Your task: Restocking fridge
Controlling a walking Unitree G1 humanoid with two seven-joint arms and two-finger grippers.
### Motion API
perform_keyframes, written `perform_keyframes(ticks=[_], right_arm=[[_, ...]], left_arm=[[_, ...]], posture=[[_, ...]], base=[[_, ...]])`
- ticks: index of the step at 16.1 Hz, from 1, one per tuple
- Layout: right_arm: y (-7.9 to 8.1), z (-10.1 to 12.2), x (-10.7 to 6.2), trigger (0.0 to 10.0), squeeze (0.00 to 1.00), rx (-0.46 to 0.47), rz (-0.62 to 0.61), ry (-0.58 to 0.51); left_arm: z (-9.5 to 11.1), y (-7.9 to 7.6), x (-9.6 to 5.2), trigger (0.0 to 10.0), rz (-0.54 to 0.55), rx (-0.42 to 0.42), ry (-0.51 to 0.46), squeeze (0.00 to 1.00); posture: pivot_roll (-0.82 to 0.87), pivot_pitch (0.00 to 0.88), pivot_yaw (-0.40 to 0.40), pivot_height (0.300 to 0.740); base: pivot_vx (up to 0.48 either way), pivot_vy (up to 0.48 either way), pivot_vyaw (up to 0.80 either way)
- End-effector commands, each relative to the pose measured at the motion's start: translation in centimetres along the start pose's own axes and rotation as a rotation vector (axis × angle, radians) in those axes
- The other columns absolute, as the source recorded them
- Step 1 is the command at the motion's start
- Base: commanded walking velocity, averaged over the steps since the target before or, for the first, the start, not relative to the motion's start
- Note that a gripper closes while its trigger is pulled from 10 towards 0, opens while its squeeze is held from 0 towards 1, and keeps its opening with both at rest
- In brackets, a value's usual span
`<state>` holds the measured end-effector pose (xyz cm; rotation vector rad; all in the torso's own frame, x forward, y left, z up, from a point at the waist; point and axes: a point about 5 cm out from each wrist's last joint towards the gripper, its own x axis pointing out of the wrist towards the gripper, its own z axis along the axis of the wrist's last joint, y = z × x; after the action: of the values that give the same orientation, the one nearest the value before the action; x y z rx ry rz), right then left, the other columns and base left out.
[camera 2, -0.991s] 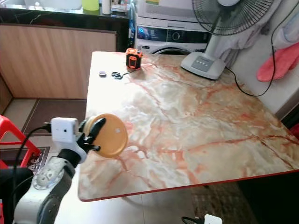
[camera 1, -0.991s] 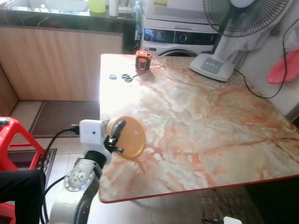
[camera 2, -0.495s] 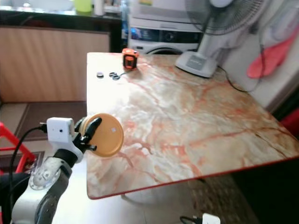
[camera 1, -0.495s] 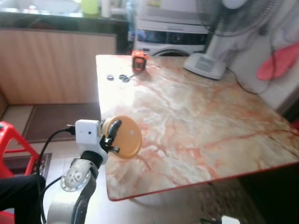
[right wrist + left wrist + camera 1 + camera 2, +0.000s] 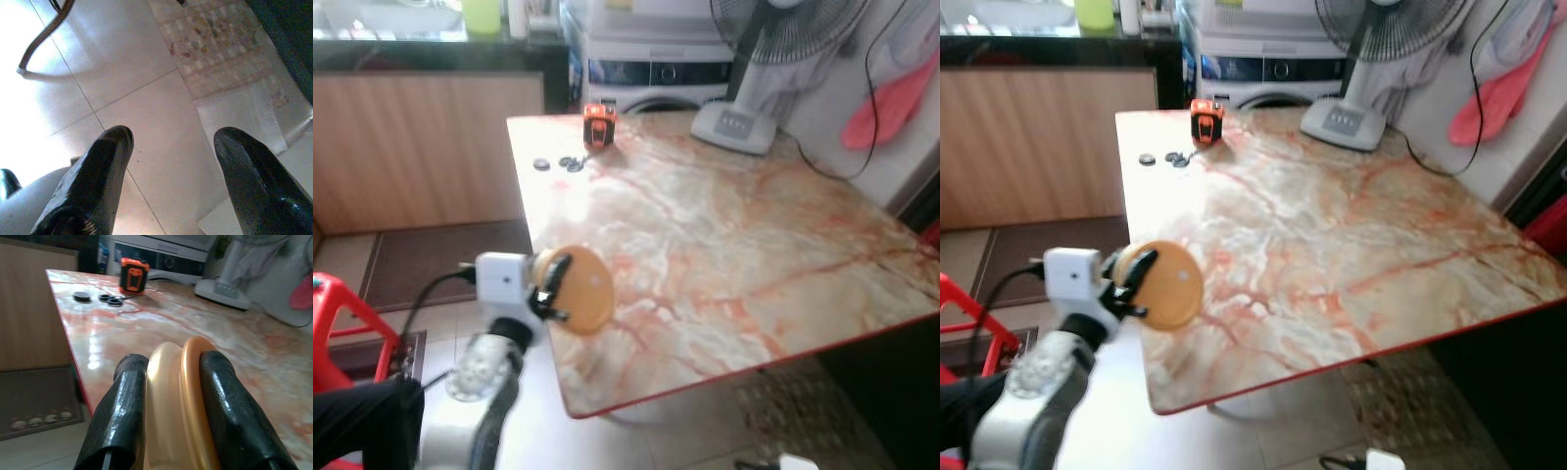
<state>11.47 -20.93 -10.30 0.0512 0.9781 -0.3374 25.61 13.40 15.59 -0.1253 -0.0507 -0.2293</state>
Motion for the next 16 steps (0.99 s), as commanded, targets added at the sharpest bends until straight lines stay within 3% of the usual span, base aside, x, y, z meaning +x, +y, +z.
perform_keyframes(ticks=[1, 5, 16], right_arm=[[-0.12, 0.47, 0.13, 10.0, 0.00, 0.004, -0.006, -0.012], [-0.16, 0.43, 0.15, 10.0, 0.00, 0.011, -0.005, -0.005], [-0.07, 0.56, 0.22, 10.0, 0.00, 0.006, -0.004, 0.002]], left_arm=[[0.59, 0.08, 0.01, 10.0, 0.001, 0.020, -0.028, 0.00], [0.75, -0.07, -0.06, 10.0, -0.008, 0.009, -0.044, 0.00], [1.07, -0.50, 0.16, 10.0, -0.029, -0.009, -0.065, 0.00]], posture=[[0.08, 0.000, -0.119, 0.740], [0.08, 0.007, -0.123, 0.740], [0.08, 0.014, -0.124, 0.740]], base=[[0.000, 0.000, 0.00], [0.000, 0.000, -0.14], [0.000, 0.000, -0.80]])
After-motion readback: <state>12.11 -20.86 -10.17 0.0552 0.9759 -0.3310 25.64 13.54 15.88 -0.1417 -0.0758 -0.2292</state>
